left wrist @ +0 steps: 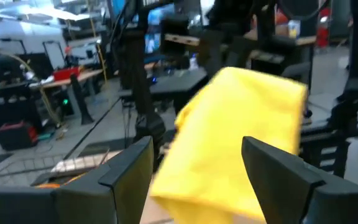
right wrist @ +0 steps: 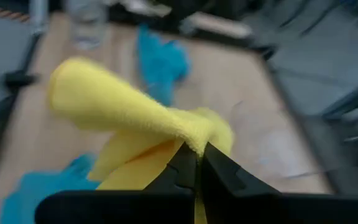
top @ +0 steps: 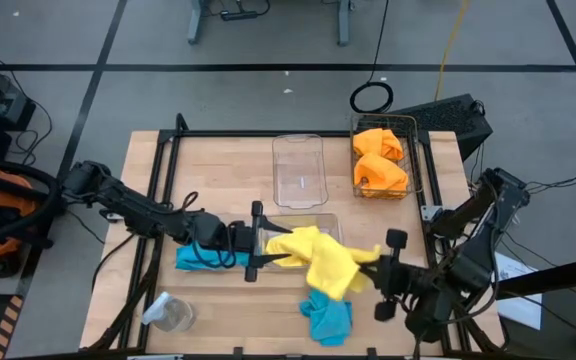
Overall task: Sort microfiber towel by color & place in baskets
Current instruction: Put the yellow microfiber towel into the bottom transparent bin
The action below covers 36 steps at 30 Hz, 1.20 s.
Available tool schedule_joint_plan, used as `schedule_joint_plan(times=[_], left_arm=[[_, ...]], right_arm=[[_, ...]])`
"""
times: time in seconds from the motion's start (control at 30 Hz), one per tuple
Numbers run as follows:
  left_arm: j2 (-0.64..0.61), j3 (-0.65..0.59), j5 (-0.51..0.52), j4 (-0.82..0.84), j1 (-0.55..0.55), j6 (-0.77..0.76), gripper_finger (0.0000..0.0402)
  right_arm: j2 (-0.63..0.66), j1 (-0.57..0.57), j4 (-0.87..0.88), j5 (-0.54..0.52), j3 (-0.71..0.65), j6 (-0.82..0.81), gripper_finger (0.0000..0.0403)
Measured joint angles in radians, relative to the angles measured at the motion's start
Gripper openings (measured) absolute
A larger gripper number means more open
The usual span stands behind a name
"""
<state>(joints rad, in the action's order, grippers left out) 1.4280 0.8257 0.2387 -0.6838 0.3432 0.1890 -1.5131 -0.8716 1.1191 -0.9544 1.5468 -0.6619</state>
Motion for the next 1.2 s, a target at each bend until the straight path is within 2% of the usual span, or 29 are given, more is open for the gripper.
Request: schedule_joint_plan(times=[0.17, 0.23, 0.33, 0.43, 0.6, 0.7, 0.83, 0.97, 1.13, 1.2], left_arm=[[0.0, 0.0, 0.0, -0.014, 0.0, 0.001, 0.0249], [0.0, 0.0, 0.0, -0.017, -0.001, 0.001, 0.0249], [0.0, 0.0, 0.0, -0.025, -0.001, 0.015, 0.0249], [0.0, 0.0, 0.001, -0.069, -0.001, 0.055, 0.0249], [0.0, 0.0, -0.04, -0.1, 0.006, 0.084, 0.0249], [0.001, 0.0, -0.127, -0.088, 0.014, 0.079, 0.0249], [0.026, 0.0, -0.157, -0.062, 0.027, 0.053, 0.0249], [0.044, 0.0, -0.154, -0.062, 0.026, 0.046, 0.0249], [0.057, 0.0, -0.007, -0.056, -0.007, 0.042, 0.0249], [0.064, 0.0, -0.02, -0.053, -0.025, 0.049, 0.0249]], right_arm=[[-0.003, 0.038, -0.055, -0.204, 0.001, 0.166, 0.0], [-0.009, 0.052, -0.126, -0.253, 0.001, 0.279, 0.0], [-0.022, 0.076, -0.269, -0.271, 0.001, 0.487, 0.0], [-0.039, 0.107, -0.425, -0.203, 0.001, 0.723, 0.0], [-0.081, 0.156, -0.598, 0.071, 0.001, 1.122, 0.0], [-0.104, 0.176, -0.633, 0.103, 0.001, 1.278, 0.0], [-0.12, 0.209, -0.639, 0.103, 0.001, 1.375, 0.0], [-0.119, 0.239, -0.653, 0.099, 0.001, 1.381, 0.0], [-0.119, 0.253, -0.674, 0.099, 0.001, 1.419, 0.0], [-0.119, 0.257, -0.695, 0.102, 0.001, 1.436, 0.0]])
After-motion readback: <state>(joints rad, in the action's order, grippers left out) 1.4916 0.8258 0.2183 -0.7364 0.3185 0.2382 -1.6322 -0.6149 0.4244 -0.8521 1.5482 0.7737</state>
